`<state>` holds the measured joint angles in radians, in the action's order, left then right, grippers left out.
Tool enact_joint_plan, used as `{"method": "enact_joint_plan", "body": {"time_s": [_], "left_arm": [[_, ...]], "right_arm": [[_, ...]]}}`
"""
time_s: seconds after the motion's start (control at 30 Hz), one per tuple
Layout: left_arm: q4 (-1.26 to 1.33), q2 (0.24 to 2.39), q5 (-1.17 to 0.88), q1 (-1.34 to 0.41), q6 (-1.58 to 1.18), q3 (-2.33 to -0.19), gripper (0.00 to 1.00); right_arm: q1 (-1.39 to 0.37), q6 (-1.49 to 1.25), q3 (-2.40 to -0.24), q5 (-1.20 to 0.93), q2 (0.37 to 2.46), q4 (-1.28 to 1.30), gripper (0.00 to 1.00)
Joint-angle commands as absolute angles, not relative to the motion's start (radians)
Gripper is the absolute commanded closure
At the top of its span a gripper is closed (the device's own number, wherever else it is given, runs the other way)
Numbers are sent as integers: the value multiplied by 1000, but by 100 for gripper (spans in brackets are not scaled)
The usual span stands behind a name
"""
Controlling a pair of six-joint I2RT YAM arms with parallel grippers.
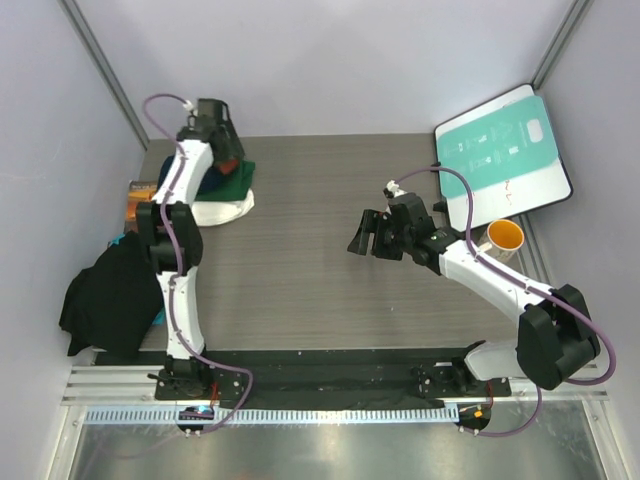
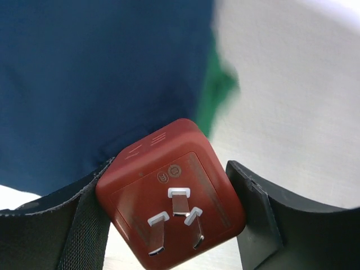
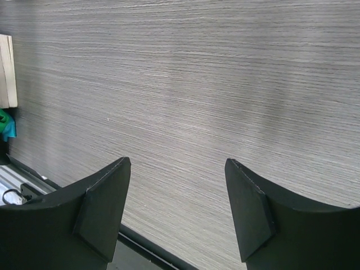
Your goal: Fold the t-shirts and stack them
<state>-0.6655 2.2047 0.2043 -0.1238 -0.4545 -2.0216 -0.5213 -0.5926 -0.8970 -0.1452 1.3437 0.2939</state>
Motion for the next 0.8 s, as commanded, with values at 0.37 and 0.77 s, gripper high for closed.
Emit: {"method": "enact_joint_plan", "body": {"time_s": [0.37, 0.77], "left_arm": [[-727, 2399, 160, 103, -472, -2411, 100], [-788, 2529, 152, 109, -460, -2476, 100]], "right_arm": [[-517, -586, -888, -201, 1362, 273, 28], [-515, -589, -877, -207, 1381, 268, 28]]}}
